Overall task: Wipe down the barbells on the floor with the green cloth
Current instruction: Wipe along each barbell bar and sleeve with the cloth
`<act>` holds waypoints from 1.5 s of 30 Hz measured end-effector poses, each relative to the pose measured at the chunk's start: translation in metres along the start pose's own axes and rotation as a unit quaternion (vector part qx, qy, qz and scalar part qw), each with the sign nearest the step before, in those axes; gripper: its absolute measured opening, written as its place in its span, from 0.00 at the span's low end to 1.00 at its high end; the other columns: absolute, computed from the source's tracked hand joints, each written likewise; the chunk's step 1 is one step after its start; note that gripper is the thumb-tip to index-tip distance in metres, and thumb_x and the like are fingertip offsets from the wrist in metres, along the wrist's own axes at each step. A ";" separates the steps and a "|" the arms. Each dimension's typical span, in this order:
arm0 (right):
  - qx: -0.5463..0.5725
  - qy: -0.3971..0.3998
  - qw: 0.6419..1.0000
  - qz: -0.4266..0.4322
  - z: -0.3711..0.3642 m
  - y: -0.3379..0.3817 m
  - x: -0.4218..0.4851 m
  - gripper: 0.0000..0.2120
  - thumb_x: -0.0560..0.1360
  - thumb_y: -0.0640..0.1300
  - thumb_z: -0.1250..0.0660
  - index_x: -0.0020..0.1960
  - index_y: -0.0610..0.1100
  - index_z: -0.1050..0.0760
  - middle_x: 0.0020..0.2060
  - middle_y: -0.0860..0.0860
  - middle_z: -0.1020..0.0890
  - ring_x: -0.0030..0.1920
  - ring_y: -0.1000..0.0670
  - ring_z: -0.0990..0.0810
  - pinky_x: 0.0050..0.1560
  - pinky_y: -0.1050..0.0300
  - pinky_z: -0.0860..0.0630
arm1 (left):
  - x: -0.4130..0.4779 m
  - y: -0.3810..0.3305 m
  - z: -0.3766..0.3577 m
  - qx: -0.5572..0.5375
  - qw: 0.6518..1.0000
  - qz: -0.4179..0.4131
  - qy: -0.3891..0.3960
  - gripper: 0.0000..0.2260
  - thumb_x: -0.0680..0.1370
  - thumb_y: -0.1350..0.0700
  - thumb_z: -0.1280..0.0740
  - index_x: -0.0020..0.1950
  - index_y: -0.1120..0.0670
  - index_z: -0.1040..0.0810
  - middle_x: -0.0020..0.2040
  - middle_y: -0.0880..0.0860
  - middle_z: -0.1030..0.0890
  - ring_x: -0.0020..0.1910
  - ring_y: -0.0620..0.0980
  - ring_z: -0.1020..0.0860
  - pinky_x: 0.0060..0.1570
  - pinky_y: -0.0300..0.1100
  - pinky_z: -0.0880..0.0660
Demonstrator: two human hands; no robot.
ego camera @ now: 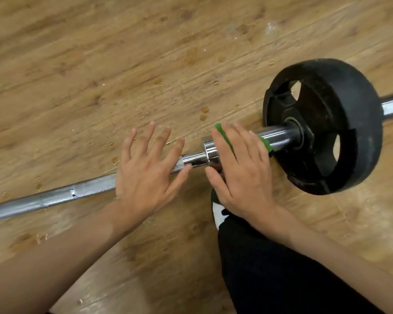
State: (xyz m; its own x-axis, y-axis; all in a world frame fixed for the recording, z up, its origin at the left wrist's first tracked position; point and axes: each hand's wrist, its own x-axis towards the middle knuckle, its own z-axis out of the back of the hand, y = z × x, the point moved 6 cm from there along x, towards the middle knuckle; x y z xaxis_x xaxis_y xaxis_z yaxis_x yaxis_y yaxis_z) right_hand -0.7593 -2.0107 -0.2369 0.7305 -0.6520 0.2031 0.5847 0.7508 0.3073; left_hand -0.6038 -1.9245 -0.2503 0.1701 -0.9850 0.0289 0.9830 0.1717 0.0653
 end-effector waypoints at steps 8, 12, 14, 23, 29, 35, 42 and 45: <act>0.002 -0.076 0.991 -0.114 0.000 -0.032 0.015 0.30 0.86 0.56 0.52 0.77 0.37 0.32 0.77 0.40 0.31 0.80 0.39 0.38 0.81 0.41 0.47 | 0.020 0.015 -0.001 0.033 0.999 -0.001 0.009 0.29 0.86 0.37 0.51 0.76 0.53 0.26 0.76 0.62 0.27 0.79 0.66 0.34 0.78 0.64 0.45; -0.062 -0.023 0.992 0.105 -0.016 -0.027 0.015 0.31 0.86 0.56 0.49 0.81 0.37 0.41 0.80 0.39 0.37 0.81 0.40 0.41 0.81 0.41 0.46 | 0.032 0.024 -0.001 0.032 0.999 0.003 0.011 0.30 0.85 0.36 0.50 0.79 0.52 0.29 0.77 0.62 0.29 0.79 0.65 0.35 0.78 0.64 0.45; -0.059 -0.059 0.996 0.038 -0.009 -0.051 0.027 0.30 0.86 0.55 0.51 0.81 0.37 0.38 0.79 0.39 0.35 0.81 0.40 0.40 0.80 0.39 0.44 | 0.039 0.028 -0.001 0.029 0.999 0.017 0.015 0.30 0.85 0.36 0.50 0.78 0.52 0.28 0.77 0.62 0.29 0.79 0.65 0.35 0.78 0.64 0.45; -0.080 -0.043 0.993 0.069 -0.026 -0.051 0.054 0.31 0.86 0.57 0.52 0.83 0.39 0.47 0.82 0.39 0.43 0.83 0.41 0.49 0.82 0.41 0.51 | 0.075 0.053 -0.002 0.033 0.998 0.041 0.026 0.32 0.84 0.34 0.54 0.78 0.51 0.29 0.80 0.63 0.34 0.79 0.67 0.37 0.79 0.64 0.47; 0.059 -0.125 0.983 -0.125 -0.023 -0.032 0.104 0.34 0.86 0.58 0.57 0.80 0.36 0.37 0.80 0.41 0.37 0.82 0.40 0.44 0.81 0.38 0.51 | 0.098 0.068 -0.005 0.029 0.998 0.050 0.017 0.30 0.84 0.35 0.51 0.77 0.52 0.27 0.79 0.63 0.32 0.78 0.66 0.36 0.79 0.63 0.47; -0.036 -0.066 0.997 0.030 -0.026 -0.078 0.115 0.30 0.86 0.55 0.53 0.82 0.38 0.43 0.82 0.40 0.41 0.83 0.41 0.46 0.81 0.40 0.48 | 0.120 0.085 -0.005 0.001 0.999 0.048 0.011 0.31 0.83 0.33 0.49 0.79 0.50 0.30 0.77 0.63 0.31 0.75 0.65 0.32 0.78 0.62 0.43; 0.034 -0.091 0.994 0.039 -0.048 -0.026 0.155 0.32 0.86 0.57 0.53 0.81 0.38 0.38 0.81 0.41 0.38 0.82 0.40 0.43 0.81 0.40 0.49 | 0.144 0.100 -0.009 0.006 1.000 0.008 0.020 0.31 0.83 0.33 0.51 0.80 0.48 0.32 0.78 0.61 0.31 0.76 0.64 0.33 0.79 0.63 0.45; -0.029 -0.098 0.992 0.078 -0.045 -0.065 0.167 0.29 0.86 0.55 0.52 0.81 0.39 0.39 0.80 0.40 0.36 0.82 0.40 0.42 0.81 0.41 0.47 | 0.147 0.106 -0.010 0.002 0.995 0.099 0.017 0.30 0.85 0.36 0.53 0.78 0.51 0.29 0.78 0.62 0.30 0.78 0.65 0.35 0.80 0.62 0.49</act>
State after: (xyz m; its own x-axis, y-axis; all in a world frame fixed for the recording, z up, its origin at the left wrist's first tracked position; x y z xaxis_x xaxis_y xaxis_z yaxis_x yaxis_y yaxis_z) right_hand -0.6598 -2.1634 -0.2646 0.7343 -0.5306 0.4234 0.4931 0.8456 0.2046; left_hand -0.4737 -2.0512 -0.2490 0.3628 -0.9319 0.0075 0.9297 0.3625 0.0657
